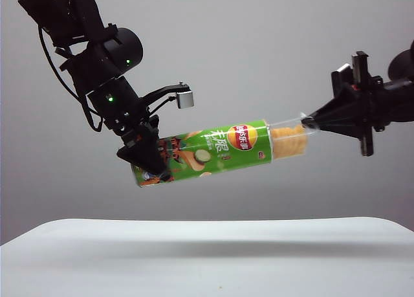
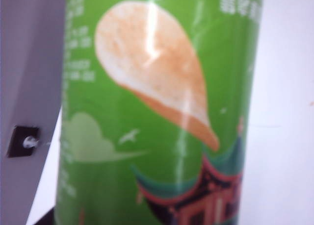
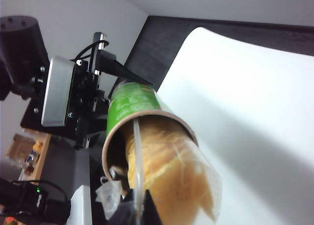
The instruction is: Pick up the green tub of chips from the desk, push the transparent container that's holding the chips and has slipped out back in, and finally put the chips back on the desk.
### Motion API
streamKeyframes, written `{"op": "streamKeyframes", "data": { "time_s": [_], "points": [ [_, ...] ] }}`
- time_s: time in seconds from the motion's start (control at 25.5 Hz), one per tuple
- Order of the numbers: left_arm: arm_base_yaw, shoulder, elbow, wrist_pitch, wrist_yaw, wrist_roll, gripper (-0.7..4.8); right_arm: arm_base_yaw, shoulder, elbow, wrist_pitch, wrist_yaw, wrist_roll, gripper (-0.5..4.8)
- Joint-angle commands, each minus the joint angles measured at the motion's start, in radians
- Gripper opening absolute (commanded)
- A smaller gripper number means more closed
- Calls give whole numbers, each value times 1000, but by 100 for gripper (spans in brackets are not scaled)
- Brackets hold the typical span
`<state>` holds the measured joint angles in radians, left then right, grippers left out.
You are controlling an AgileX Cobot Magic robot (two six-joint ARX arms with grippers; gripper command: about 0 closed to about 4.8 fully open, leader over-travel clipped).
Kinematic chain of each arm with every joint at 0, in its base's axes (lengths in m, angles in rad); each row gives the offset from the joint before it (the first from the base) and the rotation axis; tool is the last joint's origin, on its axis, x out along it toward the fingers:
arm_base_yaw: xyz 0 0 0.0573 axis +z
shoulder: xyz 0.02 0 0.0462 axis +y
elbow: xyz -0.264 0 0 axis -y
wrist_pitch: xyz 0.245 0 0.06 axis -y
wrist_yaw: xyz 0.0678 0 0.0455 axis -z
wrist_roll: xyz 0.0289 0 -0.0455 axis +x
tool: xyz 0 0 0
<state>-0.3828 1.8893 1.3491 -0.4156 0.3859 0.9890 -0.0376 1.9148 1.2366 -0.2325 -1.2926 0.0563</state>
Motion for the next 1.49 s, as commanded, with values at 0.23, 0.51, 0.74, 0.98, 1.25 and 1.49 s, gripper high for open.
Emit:
{"op": "streamKeyframes", "data": {
  "time_s": [0.23,0.51,0.74,0.98,1.25,1.49],
  "points": [
    [-19,-8,7,117,100,-47,241,90,-4,1,10,46,-4,-7],
    [-46,-8,7,148,116,-63,242,134,-4,1,32,61,11,-7],
    [-48,-8,7,140,100,-63,241,127,-4,2,40,78,11,-4],
    [-44,-7,6,74,-29,-24,241,73,-5,2,41,81,11,193],
    [-6,12,6,9,-97,-17,241,-22,-9,2,19,42,10,193],
    [35,119,5,-95,-75,-19,247,-72,-9,1,-60,31,-35,193]
  ]
}}
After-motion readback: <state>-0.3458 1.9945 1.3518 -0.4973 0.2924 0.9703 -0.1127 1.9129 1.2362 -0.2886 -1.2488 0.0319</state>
